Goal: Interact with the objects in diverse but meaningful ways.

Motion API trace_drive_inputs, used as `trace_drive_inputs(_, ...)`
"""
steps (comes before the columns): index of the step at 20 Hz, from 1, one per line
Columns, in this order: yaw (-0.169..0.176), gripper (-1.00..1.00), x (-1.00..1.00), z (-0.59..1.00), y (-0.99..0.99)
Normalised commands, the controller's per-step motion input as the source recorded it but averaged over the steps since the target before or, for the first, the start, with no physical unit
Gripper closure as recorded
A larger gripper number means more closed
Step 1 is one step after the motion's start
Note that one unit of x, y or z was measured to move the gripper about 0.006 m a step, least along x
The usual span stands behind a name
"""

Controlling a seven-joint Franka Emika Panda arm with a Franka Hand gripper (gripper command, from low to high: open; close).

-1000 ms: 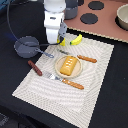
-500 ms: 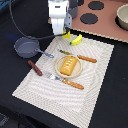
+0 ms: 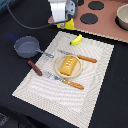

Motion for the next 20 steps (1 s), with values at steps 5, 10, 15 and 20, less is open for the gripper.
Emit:
trace_drive_inputs(5, 0.0, 1.0, 0.55, 0.43, -0.8)
trace_drive_inputs(10, 0.004, 1.0, 0.6, 0.47, -0.81)
trace_drive_inputs(15, 0.006, 1.0, 0.59, 0.43, -0.81)
trace_drive_inputs(20, 0.0, 1.0, 0.55, 0.31, -0.8)
